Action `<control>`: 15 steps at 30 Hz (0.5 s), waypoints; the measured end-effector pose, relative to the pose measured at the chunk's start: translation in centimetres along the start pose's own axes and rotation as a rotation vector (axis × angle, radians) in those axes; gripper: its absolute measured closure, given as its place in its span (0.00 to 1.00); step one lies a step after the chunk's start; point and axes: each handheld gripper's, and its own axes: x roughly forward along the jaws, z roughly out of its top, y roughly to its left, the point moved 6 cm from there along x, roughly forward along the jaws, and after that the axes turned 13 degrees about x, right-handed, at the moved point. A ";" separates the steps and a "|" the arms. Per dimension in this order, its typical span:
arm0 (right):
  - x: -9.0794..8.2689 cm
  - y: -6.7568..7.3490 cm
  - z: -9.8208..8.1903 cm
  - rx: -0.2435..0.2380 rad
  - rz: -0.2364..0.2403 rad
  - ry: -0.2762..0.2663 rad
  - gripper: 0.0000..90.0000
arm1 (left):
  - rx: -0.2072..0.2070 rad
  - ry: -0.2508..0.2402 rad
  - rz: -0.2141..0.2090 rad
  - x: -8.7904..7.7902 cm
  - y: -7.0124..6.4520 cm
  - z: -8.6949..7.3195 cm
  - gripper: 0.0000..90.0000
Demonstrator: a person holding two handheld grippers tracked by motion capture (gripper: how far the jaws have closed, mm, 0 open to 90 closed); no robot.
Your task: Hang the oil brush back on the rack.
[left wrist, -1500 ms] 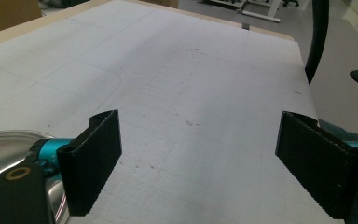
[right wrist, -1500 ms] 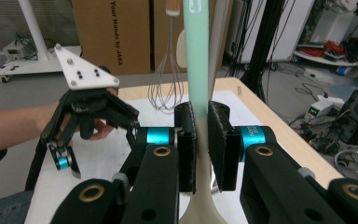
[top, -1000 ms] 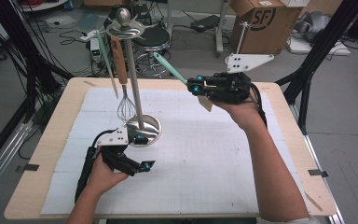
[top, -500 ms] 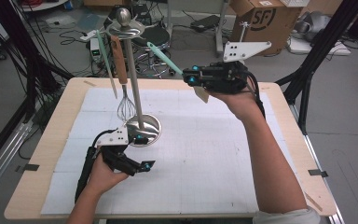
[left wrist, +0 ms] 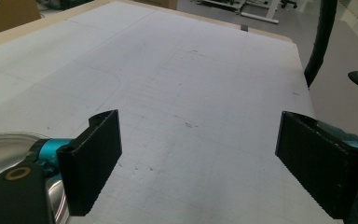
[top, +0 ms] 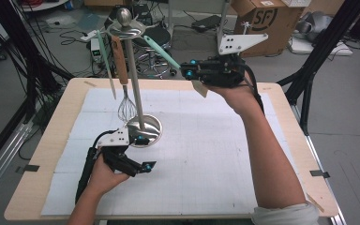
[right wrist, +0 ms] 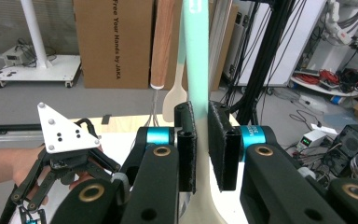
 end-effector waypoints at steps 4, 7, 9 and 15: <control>0.2 0.0 0.3 -0.011 -0.005 0.004 0.92 | 0.001 -0.001 0.001 0.0 0.0 0.0 0.17; 0.4 -0.2 0.1 -0.009 -0.016 0.020 0.92 | -0.001 -0.002 0.002 0.0 0.0 0.0 0.17; 0.5 -0.2 0.0 -0.006 -0.019 0.024 0.92 | 0.000 -0.002 0.001 0.0 0.0 0.0 0.17; 1.1 -0.4 -0.2 -0.004 -0.023 0.036 0.92 | -0.002 -0.002 0.001 0.0 0.0 0.0 0.17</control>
